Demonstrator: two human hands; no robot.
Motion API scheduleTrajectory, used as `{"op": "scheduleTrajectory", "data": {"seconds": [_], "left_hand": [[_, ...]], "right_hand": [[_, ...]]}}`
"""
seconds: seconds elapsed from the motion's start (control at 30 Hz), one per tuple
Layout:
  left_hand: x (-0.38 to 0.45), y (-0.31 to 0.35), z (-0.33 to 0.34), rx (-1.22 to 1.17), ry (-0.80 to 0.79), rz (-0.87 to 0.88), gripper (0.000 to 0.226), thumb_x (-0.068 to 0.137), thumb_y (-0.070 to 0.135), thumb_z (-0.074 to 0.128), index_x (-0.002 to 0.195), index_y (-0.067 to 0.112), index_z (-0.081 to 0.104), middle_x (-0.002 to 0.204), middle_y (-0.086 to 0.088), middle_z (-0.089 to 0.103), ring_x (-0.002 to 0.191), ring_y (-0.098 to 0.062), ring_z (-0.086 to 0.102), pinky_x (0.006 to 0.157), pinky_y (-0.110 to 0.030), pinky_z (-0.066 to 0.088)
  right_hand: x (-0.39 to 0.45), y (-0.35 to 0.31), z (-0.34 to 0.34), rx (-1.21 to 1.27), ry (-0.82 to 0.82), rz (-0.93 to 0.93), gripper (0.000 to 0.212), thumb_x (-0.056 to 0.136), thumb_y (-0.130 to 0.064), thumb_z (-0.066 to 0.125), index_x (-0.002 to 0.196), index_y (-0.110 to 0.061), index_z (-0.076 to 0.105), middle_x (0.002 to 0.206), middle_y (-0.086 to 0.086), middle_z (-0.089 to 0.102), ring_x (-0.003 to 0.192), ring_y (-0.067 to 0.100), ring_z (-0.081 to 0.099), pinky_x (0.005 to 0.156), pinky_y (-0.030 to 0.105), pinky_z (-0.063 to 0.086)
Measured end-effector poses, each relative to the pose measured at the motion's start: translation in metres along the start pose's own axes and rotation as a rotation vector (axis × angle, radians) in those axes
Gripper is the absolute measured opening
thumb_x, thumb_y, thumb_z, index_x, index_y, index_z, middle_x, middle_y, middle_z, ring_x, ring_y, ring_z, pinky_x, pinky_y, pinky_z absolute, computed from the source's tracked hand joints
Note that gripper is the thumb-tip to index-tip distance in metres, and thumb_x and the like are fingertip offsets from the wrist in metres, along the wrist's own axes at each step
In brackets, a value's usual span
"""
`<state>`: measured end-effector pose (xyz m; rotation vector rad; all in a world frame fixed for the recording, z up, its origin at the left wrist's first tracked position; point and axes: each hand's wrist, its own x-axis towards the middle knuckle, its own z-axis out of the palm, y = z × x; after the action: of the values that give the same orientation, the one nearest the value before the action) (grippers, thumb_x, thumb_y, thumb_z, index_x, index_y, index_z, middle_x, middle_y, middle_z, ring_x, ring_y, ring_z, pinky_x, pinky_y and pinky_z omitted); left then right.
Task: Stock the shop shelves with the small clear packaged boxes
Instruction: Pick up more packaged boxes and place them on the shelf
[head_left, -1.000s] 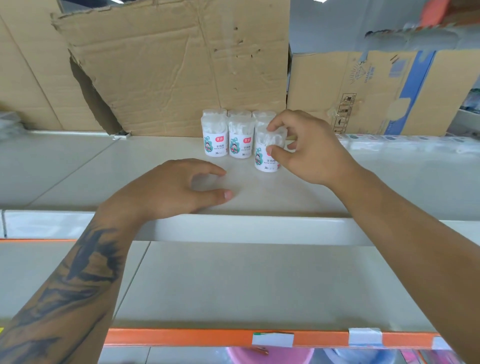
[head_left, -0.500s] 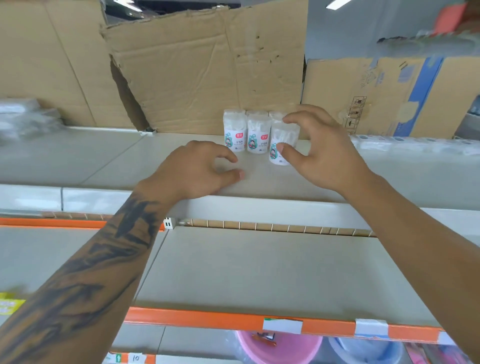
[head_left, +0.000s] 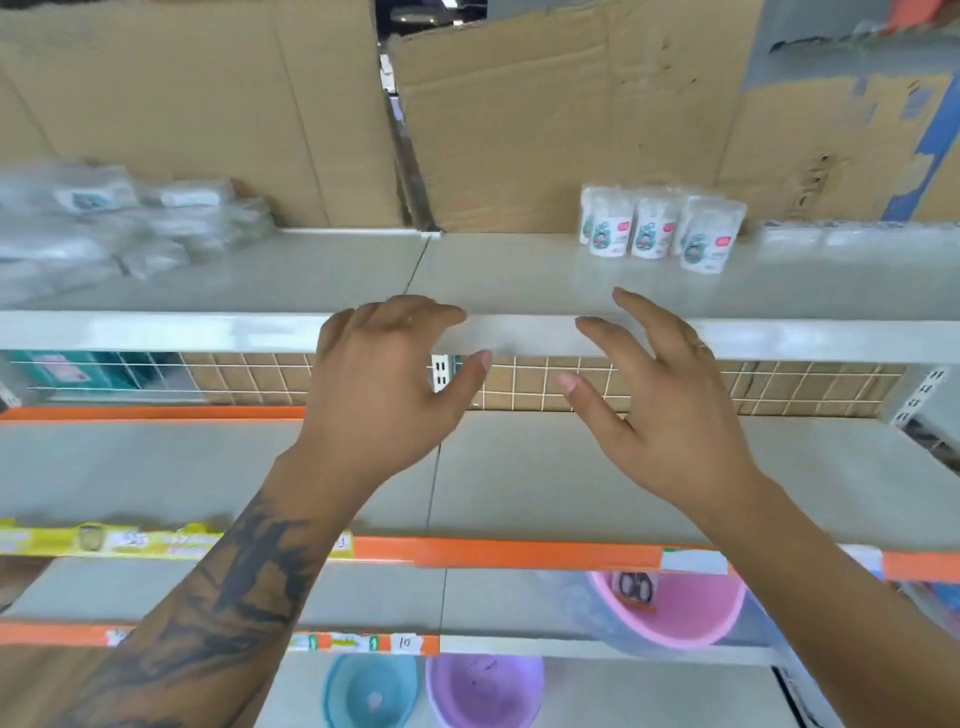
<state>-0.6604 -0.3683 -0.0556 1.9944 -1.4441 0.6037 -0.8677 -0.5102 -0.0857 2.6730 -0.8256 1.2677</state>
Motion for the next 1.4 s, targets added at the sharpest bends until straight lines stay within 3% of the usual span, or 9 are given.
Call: {"op": "scheduleTrajectory", "data": {"seconds": [0.27,0.6,0.77,1.07,1.23,1.4], "left_hand": [[-0.082,-0.099,-0.07,0.071,-0.061,-0.09,0.046,0.091,0.061,0.056,0.122,0.03,0.071,0.125,0.006,0.07,0.115,-0.025,0.065,0.104,-0.047,0.044],[-0.121,-0.186,-0.123,0.128,-0.002,-0.222,0.048,0.091,0.062,0.054,0.125,0.031,0.068,0.129,0.007,0.068,0.118,-0.023,0.063,0.103,-0.044,0.043],[-0.094,-0.235,-0.141,0.175,0.057,-0.25,0.049,0.091,0.061,0.054,0.125,0.03,0.068,0.123,0.007,0.069,0.113,-0.024,0.064,0.098,-0.043,0.044],[0.007,-0.331,-0.15,0.26,-0.021,-0.264,0.054,0.091,0.063,0.056,0.136,0.033,0.061,0.135,0.0,0.064,0.118,-0.03,0.06,0.103,-0.044,0.04],[0.072,-0.381,-0.131,0.246,-0.09,-0.237,0.06,0.09,0.066,0.053,0.138,0.03,0.06,0.134,-0.003,0.065,0.119,-0.032,0.062,0.102,-0.043,0.046],[0.114,-0.417,-0.113,0.196,-0.181,-0.197,0.062,0.087,0.074,0.054,0.137,0.037,0.06,0.134,0.006,0.066,0.124,-0.026,0.061,0.106,-0.041,0.046]], "right_hand": [[-0.023,-0.134,0.049,0.109,-0.021,-0.023,0.05,0.097,-0.053,0.057,0.134,-0.019,0.064,0.152,0.009,0.048,0.134,0.033,0.05,0.106,0.05,0.045],[0.006,-0.238,0.097,0.215,-0.087,-0.154,0.048,0.096,-0.054,0.055,0.132,-0.023,0.062,0.151,0.004,0.047,0.13,0.031,0.052,0.104,0.048,0.047],[0.064,-0.269,0.13,0.245,-0.084,-0.212,0.051,0.094,-0.056,0.055,0.133,-0.023,0.061,0.149,0.006,0.049,0.129,0.033,0.052,0.102,0.048,0.047],[0.224,-0.294,0.194,0.131,-0.185,-0.228,0.053,0.093,-0.058,0.056,0.136,-0.027,0.055,0.14,0.005,0.054,0.121,0.036,0.055,0.1,0.048,0.048],[0.291,-0.296,0.231,0.086,-0.36,-0.179,0.062,0.085,-0.069,0.053,0.135,-0.033,0.05,0.134,0.006,0.056,0.117,0.035,0.057,0.097,0.048,0.05],[0.331,-0.298,0.27,0.068,-0.544,-0.129,0.068,0.09,-0.063,0.06,0.149,-0.034,0.041,0.15,0.004,0.045,0.135,0.029,0.046,0.107,0.043,0.043]]}}
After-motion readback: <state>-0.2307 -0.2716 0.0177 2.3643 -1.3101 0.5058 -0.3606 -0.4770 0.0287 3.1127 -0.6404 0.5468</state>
